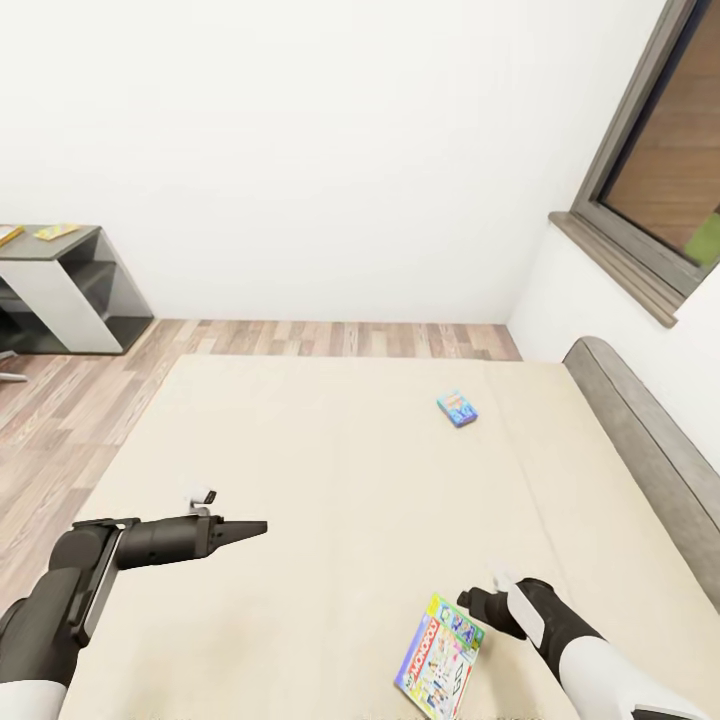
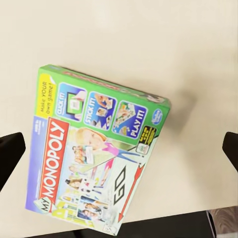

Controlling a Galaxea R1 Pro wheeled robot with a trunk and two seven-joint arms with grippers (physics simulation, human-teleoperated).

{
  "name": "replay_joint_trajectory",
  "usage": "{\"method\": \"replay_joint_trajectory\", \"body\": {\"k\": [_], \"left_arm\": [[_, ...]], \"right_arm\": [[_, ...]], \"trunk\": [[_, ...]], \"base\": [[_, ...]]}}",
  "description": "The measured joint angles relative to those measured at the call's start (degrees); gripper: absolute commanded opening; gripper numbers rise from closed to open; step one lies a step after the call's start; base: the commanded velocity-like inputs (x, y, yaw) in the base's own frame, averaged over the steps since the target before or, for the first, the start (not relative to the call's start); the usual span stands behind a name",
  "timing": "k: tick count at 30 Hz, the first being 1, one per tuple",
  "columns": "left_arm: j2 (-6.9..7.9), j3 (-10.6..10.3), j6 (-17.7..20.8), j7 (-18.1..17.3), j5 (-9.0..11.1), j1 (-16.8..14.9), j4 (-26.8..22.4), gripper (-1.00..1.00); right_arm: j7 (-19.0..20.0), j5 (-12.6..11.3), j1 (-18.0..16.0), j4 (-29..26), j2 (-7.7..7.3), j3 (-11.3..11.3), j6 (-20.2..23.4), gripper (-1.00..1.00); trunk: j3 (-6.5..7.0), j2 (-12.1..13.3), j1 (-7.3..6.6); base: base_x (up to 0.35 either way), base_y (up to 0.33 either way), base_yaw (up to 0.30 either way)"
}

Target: Put all the toys in the child's room - the three board games (two on the bed and one on the table), the two jigsaw puzzles on the table, and the tennis ball on the table - inside the toy box on the table in the child's room.

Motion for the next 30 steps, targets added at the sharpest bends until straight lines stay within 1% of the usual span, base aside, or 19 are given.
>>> {"method": "replay_joint_trajectory", "body": {"k": [8,10,13,15,18,20,23,24,26,30], "left_arm": [[-0.39,0.0,0.0,0.0,-0.1,0.0,0.1,1.0],[-0.46,0.0,0.0,0.0,-0.1,0.0,0.1,1.0],[-0.61,0.0,0.0,0.2,-0.1,0.0,0.1,1.0],[-0.7,0.0,0.0,0.7,-0.1,0.0,0.1,1.0],[-0.76,-0.1,0.0,1.6,-0.1,0.0,0.1,1.0],[-0.8,-0.2,0.0,2.2,-0.1,0.0,0.1,1.0],[-1.0,-0.7,0.0,3.2,0.0,0.0,0.1,1.0],[-1.24,-1.1,0.0,3.5,0.0,0.0,0.1,1.0],[-1.67,-1.6,0.0,4.0,0.0,0.0,0.1,1.0],[-2.26,-2.0,0.0,5.2,0.0,0.0,0.1,1.0]], "right_arm": [[0.0,-0.1,-0.1,-0.3,-0.25,-0.2,0.1,1.0],[0.0,-0.1,-0.2,-0.4,-0.56,-0.3,0.1,1.0],[0.0,-0.1,-0.4,-0.4,-1.21,-0.5,0.1,1.0],[0.1,-0.2,-0.6,-0.6,-1.97,-0.5,0.1,1.0],[0.2,-0.5,-0.8,-1.3,-4.12,-0.7,0.1,1.0],[0.5,-0.8,-0.8,-1.7,-5.02,-0.8,0.0,1.0],[1.4,-1.0,-0.9,-2.1,-5.65,-0.7,-0.6,1.0],[2.2,-1.2,-0.9,-2.2,-5.79,-0.7,-1.1,1.0],[3.9,-1.1,-0.9,-2.3,-5.87,-0.7,-1.9,1.0],[6.0,-0.7,-0.9,-2.4,-5.98,-0.6,-2.3,1.0]], "trunk": [[-0.76,0.0,0.0],[-0.94,0.0,0.0],[-1.23,0.0,0.0],[-1.42,0.0,0.0],[-1.7,0.0,0.0],[-1.89,0.0,0.0],[-2.17,0.0,0.0],[-2.27,0.0,0.0],[-2.46,0.0,0.0],[-2.84,0.0,0.0]], "base": [[0.0,0.0,0.0],[0.0,0.0,0.0],[0.0,0.0,0.0],[0.0,0.0,0.0],[0.0,0.0,0.0],[0.0,0.0,0.0],[0.0,0.0,0.0],[0.0,0.0,0.0],[0.0,0.0,0.0],[0.0,0.0,0.0]]}}
